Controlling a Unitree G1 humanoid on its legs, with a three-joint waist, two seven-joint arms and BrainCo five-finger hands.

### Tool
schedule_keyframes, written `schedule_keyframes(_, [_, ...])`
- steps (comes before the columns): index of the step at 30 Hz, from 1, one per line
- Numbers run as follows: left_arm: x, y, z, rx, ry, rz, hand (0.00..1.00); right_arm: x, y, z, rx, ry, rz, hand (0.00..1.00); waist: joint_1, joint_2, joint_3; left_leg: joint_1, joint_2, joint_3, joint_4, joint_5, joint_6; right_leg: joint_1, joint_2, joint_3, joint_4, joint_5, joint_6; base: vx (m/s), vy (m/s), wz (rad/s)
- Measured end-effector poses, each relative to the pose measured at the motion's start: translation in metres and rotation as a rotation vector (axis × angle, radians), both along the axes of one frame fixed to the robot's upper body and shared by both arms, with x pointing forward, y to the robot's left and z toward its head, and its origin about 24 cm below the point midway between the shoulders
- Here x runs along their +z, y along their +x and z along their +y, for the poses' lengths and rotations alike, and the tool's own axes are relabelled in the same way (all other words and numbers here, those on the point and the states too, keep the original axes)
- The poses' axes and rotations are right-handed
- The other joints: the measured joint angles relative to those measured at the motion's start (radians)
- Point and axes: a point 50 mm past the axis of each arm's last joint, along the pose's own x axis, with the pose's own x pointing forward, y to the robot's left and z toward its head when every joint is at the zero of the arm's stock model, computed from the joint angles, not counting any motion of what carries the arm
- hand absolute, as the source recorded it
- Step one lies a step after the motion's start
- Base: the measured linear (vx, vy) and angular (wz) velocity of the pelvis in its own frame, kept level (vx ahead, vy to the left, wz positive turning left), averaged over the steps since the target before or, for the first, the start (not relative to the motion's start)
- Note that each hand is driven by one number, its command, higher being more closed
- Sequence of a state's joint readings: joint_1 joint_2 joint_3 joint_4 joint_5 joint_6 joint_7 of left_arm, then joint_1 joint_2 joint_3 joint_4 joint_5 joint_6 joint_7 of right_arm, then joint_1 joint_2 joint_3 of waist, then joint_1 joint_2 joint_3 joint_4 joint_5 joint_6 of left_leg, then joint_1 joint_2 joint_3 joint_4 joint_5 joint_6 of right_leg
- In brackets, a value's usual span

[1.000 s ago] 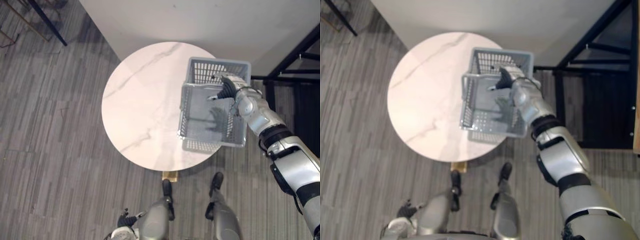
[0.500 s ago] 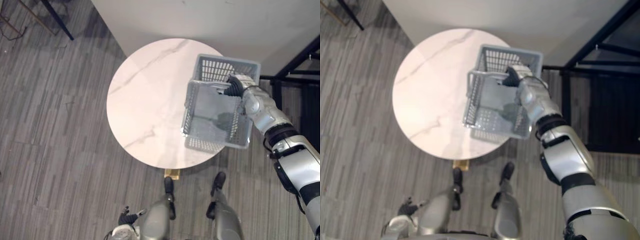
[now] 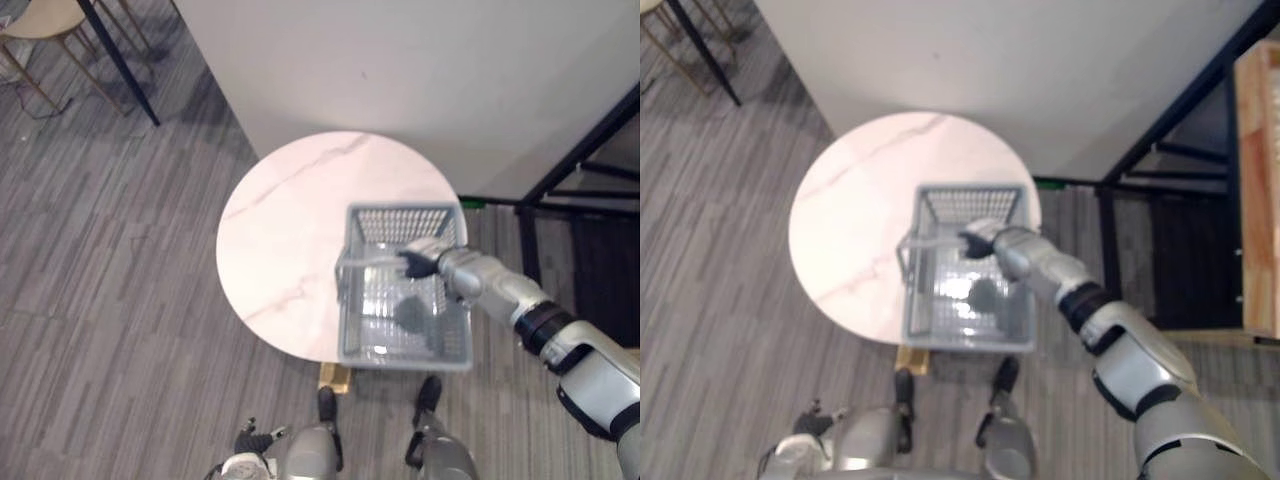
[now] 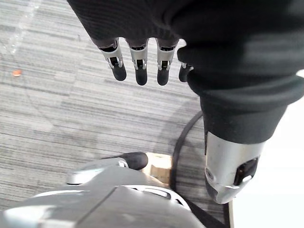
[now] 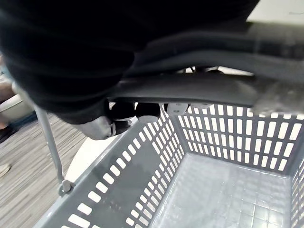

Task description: Pick vegetable in the basket

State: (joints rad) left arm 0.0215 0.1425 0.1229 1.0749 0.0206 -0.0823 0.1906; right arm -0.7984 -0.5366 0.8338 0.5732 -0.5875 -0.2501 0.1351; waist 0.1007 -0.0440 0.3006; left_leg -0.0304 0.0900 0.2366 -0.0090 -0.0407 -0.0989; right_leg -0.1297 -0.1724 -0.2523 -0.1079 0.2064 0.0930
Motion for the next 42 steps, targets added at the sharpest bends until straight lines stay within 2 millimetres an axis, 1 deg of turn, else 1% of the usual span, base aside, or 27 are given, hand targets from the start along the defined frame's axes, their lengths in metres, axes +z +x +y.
schedule_keyframes(2, [0.0,-0.005,0.006,0.003,0.016,0.018,0.0,-0.003,-0.013,0.006,0.063,0.028,0.018,1.0,-0.021,-0.026,-0.016,0.017,-0.001,0.014,-0.001,0.0,-0.001,0.008,0.001,0.017,0.0,0.0,0.0,-0.01,-0.012,-0.24])
schedule_keyframes(4, [-0.001,-0.008,0.008,0.005,0.021,0.027,0.0,-0.007,-0.024,0.001,0.076,0.049,0.049,1.0,-0.025,-0.037,-0.041,0.025,0.004,0.029,-0.002,-0.005,-0.002,0.006,0.001,0.033,0.0,-0.001,0.001,-0.02,-0.017,-0.23])
schedule_keyframes(5, [-0.003,-0.014,0.008,0.006,0.02,0.048,0.0,-0.006,-0.029,-0.002,0.088,0.057,0.051,1.0,-0.036,-0.036,-0.062,0.033,0.003,0.041,-0.006,-0.007,-0.005,0.005,0.001,0.044,0.0,-0.003,0.004,-0.02,-0.018,-0.22])
schedule_keyframes(7, [-0.005,-0.02,0.008,-0.006,0.025,0.078,0.0,-0.002,-0.034,-0.006,0.102,0.058,0.048,1.0,-0.047,-0.033,-0.092,0.037,0.004,0.055,-0.008,-0.008,-0.006,-0.001,0.004,0.057,0.0,-0.004,0.005,-0.01,-0.012,-0.22])
schedule_keyframes(11, [-0.007,-0.029,0.008,-0.012,0.028,0.112,0.0,0.007,-0.04,-0.018,0.112,0.04,0.021,1.0,-0.065,-0.032,-0.128,0.047,0.01,0.073,-0.013,-0.008,-0.006,-0.005,0.016,0.075,0.0,-0.001,0.001,0.01,-0.025,-0.18])
schedule_keyframes(13, [-0.009,-0.036,0.009,-0.005,0.024,0.128,0.0,0.009,-0.047,-0.025,0.131,0.023,0.016,1.0,-0.072,-0.032,-0.147,0.056,0.011,0.084,-0.021,-0.008,-0.007,-0.006,0.022,0.085,0.0,-0.001,0.001,0.02,-0.015,-0.14])
schedule_keyframes(17, [-0.011,-0.043,0.01,0.017,0.004,0.153,0.0,0.012,-0.056,-0.043,0.103,0.033,0.027,1.0,-0.072,-0.037,-0.159,0.072,0.013,0.09,-0.024,-0.009,-0.008,0.004,0.027,0.091,0.0,-0.001,0.001,0.03,-0.005,-0.06])
schedule_keyframes(21, [-0.015,-0.064,0.008,0.037,-0.015,0.207,0.0,0.001,-0.069,-0.059,0.056,0.071,0.073,1.0,-0.072,-0.041,-0.177,0.105,0.016,0.105,-0.02,-0.02,-0.016,0.031,0.031,0.1,0.001,-0.003,0.0,0.04,0.003,-0.1])
schedule_keyframes(22, [-0.016,-0.07,0.008,0.055,-0.026,0.22,0.0,-0.005,-0.074,-0.062,0.043,0.077,0.094,1.0,-0.072,-0.044,-0.179,0.095,0.029,0.108,0.031,-0.052,-0.016,0.033,0.031,0.107,0.018,-0.014,0.0,0.01,0.015,-0.13])
schedule_keyframes(23, [-0.016,-0.072,0.008,0.058,-0.029,0.226,0.0,-0.011,-0.078,-0.066,0.027,0.083,0.116,1.0,-0.074,-0.041,-0.177,0.069,0.047,0.105,0.129,-0.105,-0.017,0.025,0.034,0.111,0.069,-0.042,0.001,-0.01,0.016,-0.12])
schedule_keyframes(25, [-0.017,-0.076,0.008,0.056,-0.037,0.236,0.0,-0.021,-0.086,-0.071,0.003,0.088,0.151,1.0,-0.077,-0.035,-0.174,0.064,0.079,0.11,0.235,-0.168,-0.015,0.022,0.043,0.127,0.149,-0.08,-0.001,-0.05,0.036,-0.21])
schedule_keyframes(26, [-0.017,-0.077,0.008,0.052,-0.045,0.24,0.0,-0.024,-0.091,-0.074,-0.006,0.093,0.16,1.0,-0.082,-0.037,-0.172,0.061,0.085,0.117,0.275,-0.193,-0.012,0.011,0.043,0.144,0.187,-0.089,0.003,-0.08,0.063,-0.28])
schedule_keyframes(27, [-0.017,-0.077,0.008,0.048,-0.047,0.238,0.0,-0.023,-0.094,-0.075,-0.01,0.095,0.156,1.0,-0.083,-0.04,-0.17,0.048,0.083,0.126,0.292,-0.204,-0.008,0.001,0.04,0.156,0.199,-0.089,0.004,-0.14,0.111,-0.44])
schedule_keyframes(28, [-0.016,-0.076,0.009,0.032,-0.044,0.237,0.0,-0.02,-0.098,-0.077,-0.011,0.098,0.14,1.0,-0.085,-0.049,-0.172,0.022,0.074,0.155,0.328,-0.227,0.007,-0.039,0.027,0.194,0.217,-0.08,0.017,-0.15,0.123,-0.43])
schedule_keyframes(29, [-0.016,-0.075,0.01,0.022,-0.039,0.237,0.0,-0.018,-0.098,-0.077,-0.01,0.099,0.134,1.0,-0.088,-0.051,-0.173,0.01,0.069,0.168,0.339,-0.237,0.013,-0.053,0.026,0.212,0.218,-0.075,0.024,-0.24,0.177,-0.81])
schedule_keyframes(30, [-0.014,-0.075,0.014,-0.001,-0.026,0.239,0.0,-0.01,-0.098,-0.075,0.002,0.103,0.096,1.0,-0.106,-0.074,-0.171,-0.038,0.04,0.204,0.383,-0.258,0.041,-0.113,0.009,0.27,0.207,-0.051,0.068,-0.31,0.214,-1.07])
schedule_keyframes(31, [-0.013,-0.076,0.018,-0.03,-0.013,0.241,0.0,-0.004,-0.097,-0.071,0.02,0.107,0.064,1.0,-0.114,-0.088,-0.166,-0.057,0.013,0.228,0.379,-0.248,0.083,-0.135,-0.012,0.282,0.134,-0.075,0.08,-0.32,0.2,-1.31])
schedule_keyframes(32, [-0.013,-0.076,0.016,-0.054,-0.013,0.247,0.0,-0.005,-0.098,-0.069,0.021,0.111,0.064,1.0,-0.12,-0.064,-0.171,-0.056,0.028,0.27,0.351,-0.236,0.103,-0.129,-0.02,0.237,0.101,-0.127,0.079,-0.33,0.182,-1.59])
schedule_keyframes(33, [-0.015,-0.074,0.009,-0.088,-0.017,0.251,0.0,-0.004,-0.097,-0.066,0.035,0.107,0.057,1.0,-0.116,-0.021,-0.153,-0.048,0.075,0.355,0.328,-0.218,0.118,-0.179,-0.007,0.079,0.253,-0.146,-0.063,-0.3,0.179,-1.91])
schedule_keyframes(34, [-0.016,-0.074,0.006,-0.104,-0.019,0.256,0.0,0.0,-0.095,-0.063,0.052,0.109,0.04,1.0,-0.11,0.001,-0.14,-0.017,0.105,0.429,0.292,-0.208,0.134,-0.194,-0.021,-0.064,0.469,-0.192,-0.156,-0.32,0.229,-1.92])
schedule_keyframes(35, [-0.016,-0.075,0.006,-0.111,-0.019,0.263,0.0,0.001,-0.094,-0.063,0.052,0.115,0.033,1.0,-0.107,0.003,-0.14,0.006,0.105,0.465,0.267,-0.196,0.139,-0.174,-0.041,-0.129,0.549,-0.212,-0.18,-0.21,0.206,-1.74])
schedule_keyframes(36, [-0.016,-0.077,0.007,-0.133,-0.011,0.275,0.0,0.002,-0.092,-0.062,0.049,0.122,0.025,1.0,-0.098,0.001,-0.141,0.041,0.104,0.519,0.228,-0.181,0.142,-0.118,-0.068,-0.206,0.623,-0.236,-0.207,-0.2,0.164,-1.79])
schedule_keyframes(37, [-0.015,-0.076,0.011,-0.174,0.007,0.287,0.0,0.003,-0.086,-0.059,0.043,0.141,0.015,1.0,-0.094,-0.011,-0.155,0.063,0.106,0.606,0.194,-0.167,0.148,-0.036,-0.097,-0.272,0.678,-0.283,-0.181,-0.14,0.094,-1.8])
schedule_keyframes(38, [-0.015,-0.074,0.012,-0.185,0.012,0.288,0.0,0.005,-0.083,-0.057,0.043,0.144,0.006,1.0,-0.094,-0.015,-0.158,0.064,0.106,0.636,0.185,-0.161,0.145,-0.012,-0.108,-0.279,0.689,-0.297,-0.167,-0.17,0.064,-1.84])
schedule_keyframes(40, [-0.015,-0.064,0.009,-0.21,0.011,0.28,0.0,0.009,-0.076,-0.055,0.037,0.151,-0.015,1.0,-0.1,-0.019,-0.162,0.051,0.108,0.729,0.154,-0.131,0.142,0.051,-0.145,-0.281,0.697,-0.296,-0.148,-0.11,-0.007,-1.46])
schedule_keyframes(41, [-0.015,-0.058,0.005,-0.226,0.005,0.268,0.0,0.008,-0.075,-0.056,0.032,0.144,-0.021,1.0,-0.098,-0.019,-0.162,0.047,0.114,0.782,0.147,-0.113,0.135,0.087,-0.156,-0.282,0.66,-0.282,-0.126,-0.09,-0.046,-1.23])
schedule_keyframes(42, [-0.015,-0.056,0.004,-0.228,0.002,0.263,0.0,0.008,-0.075,-0.054,0.035,0.136,-0.031,1.0,-0.098,-0.022,-0.164,0.046,0.116,0.809,0.147,-0.107,0.133,0.106,-0.161,-0.289,0.623,-0.271,-0.109,-0.09,-0.07,-1.23])
